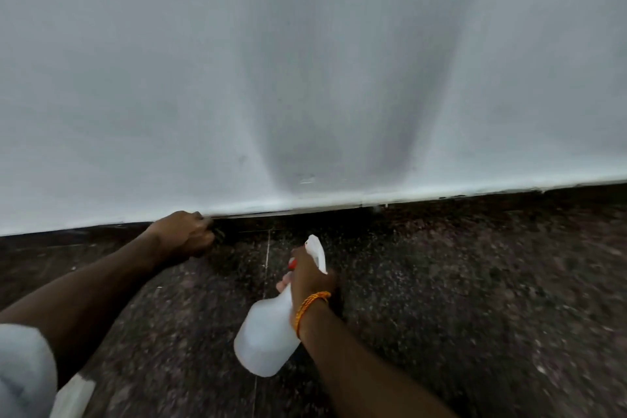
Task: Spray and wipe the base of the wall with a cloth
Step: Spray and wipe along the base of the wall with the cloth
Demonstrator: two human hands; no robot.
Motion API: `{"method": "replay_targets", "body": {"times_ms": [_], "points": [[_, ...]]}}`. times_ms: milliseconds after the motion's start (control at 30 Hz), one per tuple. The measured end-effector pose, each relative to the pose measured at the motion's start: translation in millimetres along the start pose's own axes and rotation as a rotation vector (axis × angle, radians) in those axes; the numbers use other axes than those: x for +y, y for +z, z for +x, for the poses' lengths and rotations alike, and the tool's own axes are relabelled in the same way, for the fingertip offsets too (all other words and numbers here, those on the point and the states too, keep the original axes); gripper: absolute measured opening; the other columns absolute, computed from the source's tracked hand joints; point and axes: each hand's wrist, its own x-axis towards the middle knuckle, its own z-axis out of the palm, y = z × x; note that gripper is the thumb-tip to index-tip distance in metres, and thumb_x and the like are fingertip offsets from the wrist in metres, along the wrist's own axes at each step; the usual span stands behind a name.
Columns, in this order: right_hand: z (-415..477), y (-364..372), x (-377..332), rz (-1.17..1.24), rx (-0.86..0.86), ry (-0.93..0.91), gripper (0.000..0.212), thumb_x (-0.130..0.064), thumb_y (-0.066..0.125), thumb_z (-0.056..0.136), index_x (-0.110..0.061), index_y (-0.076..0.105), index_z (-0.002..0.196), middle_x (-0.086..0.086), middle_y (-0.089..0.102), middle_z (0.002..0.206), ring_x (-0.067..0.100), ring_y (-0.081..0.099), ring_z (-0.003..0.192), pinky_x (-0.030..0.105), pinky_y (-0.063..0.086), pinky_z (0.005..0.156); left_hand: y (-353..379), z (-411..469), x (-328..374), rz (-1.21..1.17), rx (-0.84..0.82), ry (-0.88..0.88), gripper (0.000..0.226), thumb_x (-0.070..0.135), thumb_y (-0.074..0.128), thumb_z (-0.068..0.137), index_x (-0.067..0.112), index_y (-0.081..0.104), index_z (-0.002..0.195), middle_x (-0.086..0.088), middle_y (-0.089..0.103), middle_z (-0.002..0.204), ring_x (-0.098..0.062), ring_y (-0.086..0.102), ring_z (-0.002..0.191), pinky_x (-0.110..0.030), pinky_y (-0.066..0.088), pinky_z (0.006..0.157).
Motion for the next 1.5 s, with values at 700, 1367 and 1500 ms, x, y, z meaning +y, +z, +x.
{"method": "replay_targets", "body": {"times_ms": [700,1367,1500], "points": [[4.5,13.1,23.7,-0.105,0.045,-0.142,0.019,-0.016,0.061,0.095,-0.017,0.073,0.110,0.001,0.049,0.038,0.014,0.041,0.028,0.027,0.044,0.043,-16.4,-32.5,17.8,-0.118,0.381,-0.104,0.031,0.015,0.038,0.097,0.011,0.057,0.121,-0.008,0.055,0.124,-0.028,0.057,0.108,-0.035,0.044,0.069],[13.5,-6.1,10.5,-0.037,0.304,-0.280,0.024,-0.015,0.068,0.085,0.006,0.066,0.095,0.015,0.051,0.047,0.023,0.047,0.035,0.032,0.048,0.047,-12.3,98.3,59.6,0.455,0.904,0.174,0.028,0.002,0.047,0.087,-0.005,0.072,0.097,-0.035,0.062,0.112,-0.037,0.064,0.089,-0.033,0.050,0.056],[14.2,3.0,10.5,-0.071,0.299,-0.290,0.019,-0.015,0.066,0.086,0.002,0.063,0.077,0.012,0.050,0.042,0.023,0.045,0.035,0.034,0.046,0.051,-3.1,102.6,63.3,0.447,0.773,0.196,0.032,0.019,0.049,0.093,0.003,0.077,0.095,-0.038,0.058,0.119,-0.037,0.064,0.077,-0.034,0.051,0.055]]}}
